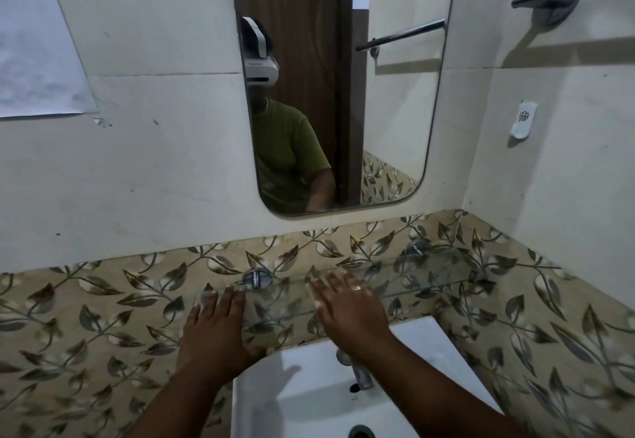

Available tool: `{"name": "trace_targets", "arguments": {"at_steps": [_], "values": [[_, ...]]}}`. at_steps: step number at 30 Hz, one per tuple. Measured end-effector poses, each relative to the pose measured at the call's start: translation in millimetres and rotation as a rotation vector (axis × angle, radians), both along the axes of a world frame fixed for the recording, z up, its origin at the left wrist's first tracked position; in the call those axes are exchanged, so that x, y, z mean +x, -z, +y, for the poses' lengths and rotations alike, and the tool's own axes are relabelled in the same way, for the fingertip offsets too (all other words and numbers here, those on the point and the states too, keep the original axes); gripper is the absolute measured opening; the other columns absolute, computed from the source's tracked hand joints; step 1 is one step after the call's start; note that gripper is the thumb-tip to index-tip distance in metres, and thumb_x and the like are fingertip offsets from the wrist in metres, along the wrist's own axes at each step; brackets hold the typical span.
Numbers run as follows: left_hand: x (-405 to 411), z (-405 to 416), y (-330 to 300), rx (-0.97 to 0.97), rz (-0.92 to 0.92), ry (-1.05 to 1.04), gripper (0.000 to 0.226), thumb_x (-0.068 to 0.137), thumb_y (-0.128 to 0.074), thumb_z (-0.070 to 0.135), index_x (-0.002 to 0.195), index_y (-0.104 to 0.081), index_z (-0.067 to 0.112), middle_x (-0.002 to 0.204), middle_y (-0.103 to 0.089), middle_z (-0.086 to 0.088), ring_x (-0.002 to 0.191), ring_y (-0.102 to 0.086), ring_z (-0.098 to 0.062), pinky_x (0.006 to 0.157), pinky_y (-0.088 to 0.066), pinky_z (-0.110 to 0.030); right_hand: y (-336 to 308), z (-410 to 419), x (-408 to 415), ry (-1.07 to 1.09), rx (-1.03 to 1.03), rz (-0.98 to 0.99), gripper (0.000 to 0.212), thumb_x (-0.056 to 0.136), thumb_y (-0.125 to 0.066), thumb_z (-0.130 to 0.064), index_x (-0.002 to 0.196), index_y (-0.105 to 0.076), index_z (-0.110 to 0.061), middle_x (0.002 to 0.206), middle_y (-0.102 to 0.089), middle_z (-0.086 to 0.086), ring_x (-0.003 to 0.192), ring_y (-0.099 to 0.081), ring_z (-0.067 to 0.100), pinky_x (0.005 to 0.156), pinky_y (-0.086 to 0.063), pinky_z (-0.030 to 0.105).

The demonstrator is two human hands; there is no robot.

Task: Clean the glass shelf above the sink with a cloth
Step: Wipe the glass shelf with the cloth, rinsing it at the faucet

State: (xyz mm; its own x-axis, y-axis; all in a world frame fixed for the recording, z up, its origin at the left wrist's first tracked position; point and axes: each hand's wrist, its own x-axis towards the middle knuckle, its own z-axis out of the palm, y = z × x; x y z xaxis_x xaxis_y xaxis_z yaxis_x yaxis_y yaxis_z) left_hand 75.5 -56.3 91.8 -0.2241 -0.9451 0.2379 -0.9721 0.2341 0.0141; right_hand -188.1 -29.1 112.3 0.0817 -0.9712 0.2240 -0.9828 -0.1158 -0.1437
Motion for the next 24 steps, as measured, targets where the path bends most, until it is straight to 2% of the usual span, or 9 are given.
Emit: {"name": "trace_targets", "arguments": {"at_steps": [4, 7, 10, 14, 16, 19, 21, 24], "values": [[0, 0, -1, -0.008, 0.012, -0.001, 0.127, 0.056, -0.032, 0.099, 0.156, -0.004, 0.025, 0.165, -0.009, -0.002, 0.151, -0.003, -0.029, 0.120, -0.012, -0.050, -11, -22, -17, 0.139, 0.044, -0.037, 0.057, 0.101, -0.025, -0.050, 0.156, -0.028, -0.037, 0.166, -0.028, -0.005, 0.152, -0.020, 0.028, 0.120, -0.021, 0.048], [0, 1, 1, -0.009, 0.008, -0.008, 0.127, 0.055, -0.032, 0.099, 0.156, -0.004, 0.026, 0.165, -0.009, -0.002, 0.151, -0.002, -0.028, 0.120, -0.012, -0.049, -14, -29, -4, 0.119, 0.059, -0.049, 0.057, 0.099, -0.028, -0.050, 0.155, -0.032, -0.038, 0.164, -0.032, -0.006, 0.151, -0.023, 0.031, 0.119, -0.022, 0.049], [-1, 1, 2, -0.031, 0.022, -0.005, 0.127, 0.055, -0.035, 0.098, 0.155, -0.012, 0.024, 0.164, -0.017, -0.003, 0.150, -0.010, -0.030, 0.119, -0.017, -0.051, -12, -19, 0, 0.064, 0.048, -0.058, 0.054, 0.099, -0.029, -0.050, 0.153, -0.035, -0.043, 0.162, -0.036, -0.007, 0.151, -0.024, 0.028, 0.119, -0.021, 0.047], [1, -1, 3, -0.050, 0.005, 0.004, 0.125, 0.056, -0.038, 0.096, 0.154, -0.022, 0.021, 0.161, -0.025, -0.005, 0.148, -0.019, -0.032, 0.117, -0.024, -0.053, -15, 5, -19, 0.027, 0.010, -0.106, 0.046, 0.101, -0.036, -0.048, 0.146, -0.047, -0.043, 0.156, -0.046, -0.008, 0.149, -0.030, 0.022, 0.115, -0.028, 0.041], [1, -2, 3, -0.044, 0.001, 0.000, 0.124, 0.056, -0.037, 0.096, 0.155, -0.019, 0.022, 0.162, -0.022, -0.004, 0.149, -0.016, -0.031, 0.118, -0.022, -0.053, -16, 7, -40, 0.098, 0.029, -0.068, 0.048, 0.102, -0.035, -0.047, 0.150, -0.041, -0.043, 0.158, -0.043, -0.007, 0.148, -0.032, 0.024, 0.114, -0.031, 0.042], [-1, -2, 2, -0.047, -0.002, -0.007, 0.124, 0.057, -0.034, 0.096, 0.155, -0.015, 0.023, 0.163, -0.018, -0.004, 0.150, -0.012, -0.030, 0.119, -0.019, -0.051, -19, -16, -68, 0.211, 0.125, -0.017, 0.055, 0.103, -0.028, -0.052, 0.157, -0.023, -0.044, 0.166, -0.027, -0.005, 0.152, -0.021, 0.029, 0.120, -0.021, 0.047], [0, -1, 3, -0.040, -0.011, -0.012, 0.124, 0.057, -0.033, 0.096, 0.155, -0.013, 0.024, 0.164, -0.016, -0.003, 0.150, -0.011, -0.029, 0.119, -0.017, -0.050, -21, -31, -69, 0.232, 0.160, -0.025, 0.056, 0.101, -0.025, -0.054, 0.157, -0.023, -0.043, 0.167, -0.023, -0.004, 0.153, -0.016, 0.031, 0.122, -0.016, 0.048], [0, -1, 4, -0.056, -0.006, -0.011, 0.122, 0.057, -0.035, 0.096, 0.154, -0.020, 0.023, 0.162, -0.023, -0.005, 0.148, -0.019, -0.031, 0.117, -0.023, -0.053, -17, -36, -57, 0.204, 0.143, -0.006, 0.056, 0.101, -0.025, -0.053, 0.156, -0.024, -0.044, 0.168, -0.021, -0.004, 0.154, -0.015, 0.032, 0.122, -0.014, 0.049]]}}
